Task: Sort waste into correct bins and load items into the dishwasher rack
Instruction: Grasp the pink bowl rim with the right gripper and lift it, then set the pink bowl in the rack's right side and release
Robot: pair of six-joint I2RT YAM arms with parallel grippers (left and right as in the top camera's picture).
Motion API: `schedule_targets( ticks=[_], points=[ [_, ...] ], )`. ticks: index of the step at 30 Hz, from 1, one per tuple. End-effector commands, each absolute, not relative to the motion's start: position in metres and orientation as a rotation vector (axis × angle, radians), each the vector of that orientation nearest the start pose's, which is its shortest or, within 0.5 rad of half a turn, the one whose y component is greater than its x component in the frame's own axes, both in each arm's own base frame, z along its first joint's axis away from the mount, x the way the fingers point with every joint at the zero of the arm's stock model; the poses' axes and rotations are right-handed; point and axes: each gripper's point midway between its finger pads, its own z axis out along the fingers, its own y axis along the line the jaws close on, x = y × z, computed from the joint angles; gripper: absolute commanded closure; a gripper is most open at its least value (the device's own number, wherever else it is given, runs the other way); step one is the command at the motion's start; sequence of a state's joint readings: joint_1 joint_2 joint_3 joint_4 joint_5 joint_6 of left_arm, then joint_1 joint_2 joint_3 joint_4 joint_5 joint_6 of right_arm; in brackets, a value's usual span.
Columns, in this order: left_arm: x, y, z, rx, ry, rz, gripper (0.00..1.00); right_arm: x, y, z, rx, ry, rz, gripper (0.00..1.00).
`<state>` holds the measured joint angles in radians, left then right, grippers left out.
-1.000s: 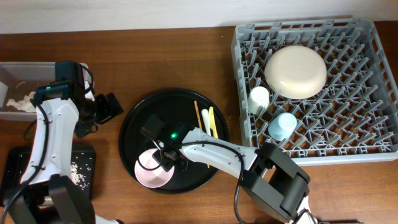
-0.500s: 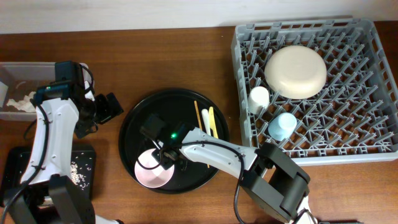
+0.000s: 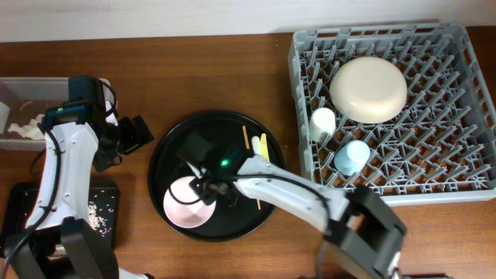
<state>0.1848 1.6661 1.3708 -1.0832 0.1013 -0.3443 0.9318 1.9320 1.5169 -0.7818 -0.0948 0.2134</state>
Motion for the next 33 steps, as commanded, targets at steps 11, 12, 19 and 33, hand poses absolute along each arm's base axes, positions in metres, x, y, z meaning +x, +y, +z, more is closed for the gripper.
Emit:
schedule_targets(
  ticks=[11,12,19,33],
  points=[
    [0.343,0.046,0.128,-0.756,2.837,-0.183,0.01,0.266,-0.184,0.274,1.164,2.274,-0.652,0.96],
    [0.343,0.046,0.128,-0.756,2.837,-0.184,0.01,0.255,-0.214,0.274,1.337,2.147,-0.731,0.96],
    [0.343,0.046,0.128,-0.756,2.836,-0.183,0.01,0.284,-0.300,0.231,1.481,1.860,-1.236,0.96],
    [0.343,0.046,0.128,-0.756,2.837,-0.184,0.01,0.486,-0.223,0.242,0.095,2.128,-1.771,0.96]
  ],
)
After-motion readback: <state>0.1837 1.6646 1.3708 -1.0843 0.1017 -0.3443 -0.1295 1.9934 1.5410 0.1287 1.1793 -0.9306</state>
